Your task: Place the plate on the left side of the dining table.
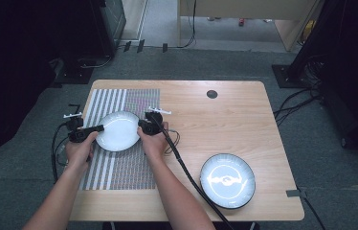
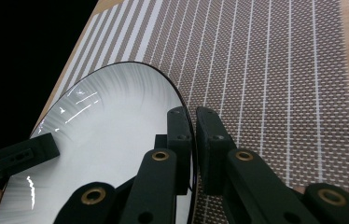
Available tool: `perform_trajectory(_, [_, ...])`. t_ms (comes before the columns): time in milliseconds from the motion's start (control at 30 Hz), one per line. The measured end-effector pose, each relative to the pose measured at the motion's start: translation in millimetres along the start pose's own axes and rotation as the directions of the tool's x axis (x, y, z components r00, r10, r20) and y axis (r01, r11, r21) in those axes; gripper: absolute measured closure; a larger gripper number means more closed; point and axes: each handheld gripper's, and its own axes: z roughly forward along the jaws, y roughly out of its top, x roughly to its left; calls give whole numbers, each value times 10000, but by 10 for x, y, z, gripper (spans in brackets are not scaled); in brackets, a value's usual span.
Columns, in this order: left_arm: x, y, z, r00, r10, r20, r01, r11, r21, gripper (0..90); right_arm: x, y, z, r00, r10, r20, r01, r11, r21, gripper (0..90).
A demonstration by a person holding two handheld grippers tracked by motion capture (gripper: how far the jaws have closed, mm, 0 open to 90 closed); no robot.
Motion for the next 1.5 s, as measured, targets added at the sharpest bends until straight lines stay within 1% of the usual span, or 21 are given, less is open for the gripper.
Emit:
perform_trajectory(167, [5,5,-1,10000,-28,39,28,10000,44,794,-38,10,4,9992,314,-258,-311,9994,127,846])
perform_trajectory(267, [23,8,-2,9998,-118,151,117,9999,85,796,-62,23,7,9978,500,-440,-490,9985,237,834])
perform_trajectory(333, [32,6,-6,9996,-188,222,187,9998,48,802,-73,28,3,9978,432,-499,-422,9989,227,818])
perform_trajectory(400, [32,1,-17,9998,-46,190,46,10000,4,806,-78,34,-9,9985,312,-451,-303,9994,189,788])
perform_trajectory(467, [32,0,-40,9999,71,148,-70,10000,-51,814,-84,46,-33,9993,182,-330,-182,9998,9,748])
perform_trajectory(567, [49,29,-132,9996,5,297,6,9993,-367,797,-96,83,-84,9996,123,-270,-129,9997,-201,695])
perform_trajectory(600, [56,44,-169,9994,-49,349,65,9989,-457,770,-95,100,-108,9995,117,-303,-127,9994,-318,683])
perform_trajectory(667, [63,70,-251,9989,-64,471,95,9978,-650,711,-69,133,-170,9995,-123,-308,107,9986,-517,669])
perform_trajectory(700, [57,81,-289,9990,-36,456,68,9976,-690,667,-54,147,-201,9990,-349,-278,330,9974,-644,662])
perform_trajectory(733, [47,89,-325,9990,59,435,-30,9979,-651,609,-38,160,-232,9980,-569,-272,548,9959,-719,656])
perform_trajectory(800, [5,93,-395,9990,270,351,-245,9971,-714,547,-16,185,-289,9951,-906,-405,868,9924,-868,598])
perform_trajectory(867, [-43,88,-464,9986,474,220,-455,9956,-818,451,7,210,-359,9922,-1170,-423,1131,9900,-844,552])
perform_trajectory(900, [-62,82,-505,9981,551,267,-526,9946,-894,419,22,218,-398,9911,-1252,-442,1213,9893,-813,549])
perform_trajectory(967, [-95,59,-582,9969,694,373,-652,9925,-1038,376,59,229,-486,9889,-1386,-531,1343,9879,-776,547])
perform_trajectory(1000, [-113,39,-622,9963,773,380,-726,9910,-1121,358,86,234,-542,9861,-1551,-593,1501,9852,-824,530])
perform_trajectory(1067, [-139,-2,-694,9949,912,431,-855,9891,-1195,333,137,246,-657,9798,-1817,-830,1743,9807,-886,493])
perform_trajectory(1167, [-184,-72,-788,9934,1037,481,-960,9853,-1415,309,194,272,-822,9732,-2094,-956,2022,9761,-797,418])
perform_trajectory(1233, [-236,-136,-844,9920,1201,385,-1128,9813,-1558,302,207,294,-927,9730,-1994,-1159,1926,9790,-672,384])
perform_trajectory(1300, [-295,-206,-892,9885,1460,398,-1378,9771,-1620,289,216,317,-1050,9726,-1835,-1430,1777,9827,-525,370])
perform_trajectory(1433, [-405,-331,-976,9826,1779,542,-1662,9708,-1730,264,215,348,-1307,9644,-2050,-1669,1950,9780,-741,327])
perform_trajectory(1500, [-455,-376,-1020,9803,1887,575,-1759,9681,-1782,259,199,361,-1424,9612,-2244,-1602,2131,9734,-844,308])
